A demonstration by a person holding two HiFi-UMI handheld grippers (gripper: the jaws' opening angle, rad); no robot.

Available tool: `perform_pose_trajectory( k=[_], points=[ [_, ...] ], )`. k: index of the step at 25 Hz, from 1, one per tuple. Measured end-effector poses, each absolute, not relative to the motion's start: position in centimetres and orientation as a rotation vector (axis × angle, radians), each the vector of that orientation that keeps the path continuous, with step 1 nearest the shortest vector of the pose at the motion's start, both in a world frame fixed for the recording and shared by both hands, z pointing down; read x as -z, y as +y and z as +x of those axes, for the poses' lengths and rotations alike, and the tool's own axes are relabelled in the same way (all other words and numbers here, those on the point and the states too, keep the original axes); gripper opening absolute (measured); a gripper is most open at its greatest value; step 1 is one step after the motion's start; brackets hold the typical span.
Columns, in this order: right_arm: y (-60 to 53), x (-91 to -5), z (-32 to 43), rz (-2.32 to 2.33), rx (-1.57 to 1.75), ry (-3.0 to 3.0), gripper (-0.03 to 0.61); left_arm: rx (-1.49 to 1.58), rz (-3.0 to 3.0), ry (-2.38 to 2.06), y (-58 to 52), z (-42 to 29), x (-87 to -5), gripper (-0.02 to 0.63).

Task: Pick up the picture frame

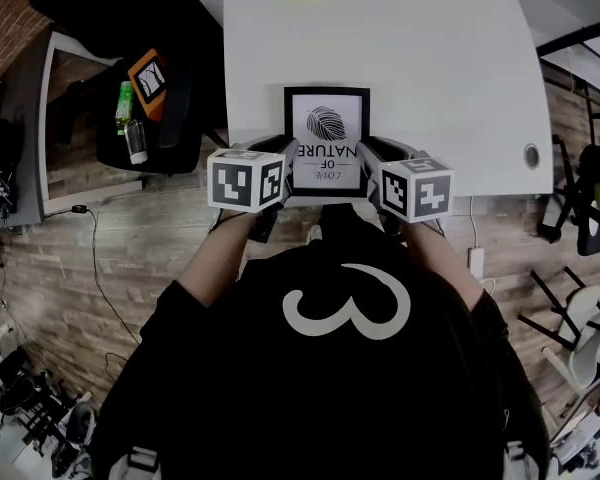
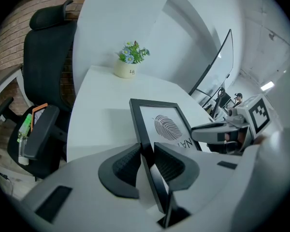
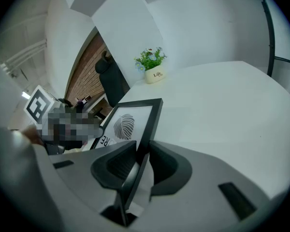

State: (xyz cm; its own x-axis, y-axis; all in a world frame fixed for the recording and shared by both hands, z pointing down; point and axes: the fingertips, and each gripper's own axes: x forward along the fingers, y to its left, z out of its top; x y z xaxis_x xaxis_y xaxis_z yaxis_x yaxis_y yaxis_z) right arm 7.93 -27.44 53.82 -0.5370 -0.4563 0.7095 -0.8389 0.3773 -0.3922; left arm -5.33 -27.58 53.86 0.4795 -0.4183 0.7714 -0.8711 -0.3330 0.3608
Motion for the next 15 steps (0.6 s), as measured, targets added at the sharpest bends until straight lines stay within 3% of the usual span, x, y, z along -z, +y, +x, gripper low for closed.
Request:
perform_pose_trajectory(
  k=[15],
  points=[
    [-25.3,-47.5,7.4,1.168,-0.909,-2.305,0.097,-0.622,2.055,-1.154,-25.1,-5.9,-47.2,0.097]
  ],
)
